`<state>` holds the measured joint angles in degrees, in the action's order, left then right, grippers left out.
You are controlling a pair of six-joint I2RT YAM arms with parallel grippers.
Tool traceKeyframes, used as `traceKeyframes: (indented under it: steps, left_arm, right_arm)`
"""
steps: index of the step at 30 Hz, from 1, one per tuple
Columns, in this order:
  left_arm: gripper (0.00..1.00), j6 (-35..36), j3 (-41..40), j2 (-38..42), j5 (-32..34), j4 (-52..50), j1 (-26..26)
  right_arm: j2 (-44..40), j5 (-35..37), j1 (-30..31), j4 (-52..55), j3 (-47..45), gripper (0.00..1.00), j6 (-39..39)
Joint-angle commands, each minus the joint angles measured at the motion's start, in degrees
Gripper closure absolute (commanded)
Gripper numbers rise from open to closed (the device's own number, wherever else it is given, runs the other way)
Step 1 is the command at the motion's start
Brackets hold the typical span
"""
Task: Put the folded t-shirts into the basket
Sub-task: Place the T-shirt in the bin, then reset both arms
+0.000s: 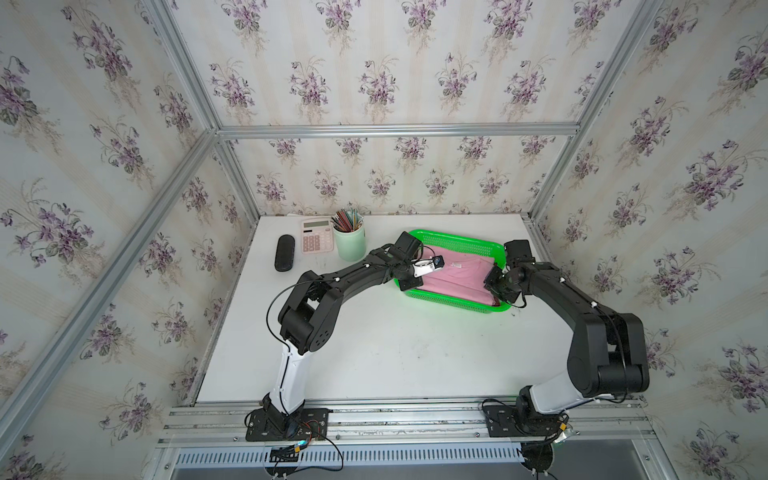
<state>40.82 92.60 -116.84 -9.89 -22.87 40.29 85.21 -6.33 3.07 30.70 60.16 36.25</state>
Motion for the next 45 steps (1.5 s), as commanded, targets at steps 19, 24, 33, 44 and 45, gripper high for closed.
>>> traceKeyframes:
  steps: [19, 24, 33, 44, 45]
  left_arm:
    - [0.05, -32.8, -41.4, 41.8, 35.8, 43.3, -2.1]
    - [0.03, -35.3, -55.3, 51.1, 41.1, 45.8, -7.9]
    - [0.01, -33.2, -75.3, 57.1, 32.8, 59.6, -25.9]
    - [0.01, -30.6, -77.1, 38.6, 10.5, 79.3, -33.7]
    - [0.01, -30.9, -76.5, 37.1, 9.8, 79.1, -34.3]
  right_arm:
    - [-39.1, 17.1, 0.1, -60.9, -44.3, 0.0, -26.4]
    - [-37.9, 15.4, 0.1, -77.0, -56.9, 0.0, -30.4]
    - [-10.7, 9.1, 0.1, -116.9, -60.8, 0.0, -36.0]
    - [3.2, 4.4, 0.0, -113.3, -51.8, 0.0, -38.5]
    - [2.1, 4.2, 0.0, -110.5, -51.3, 0.0, -38.5]
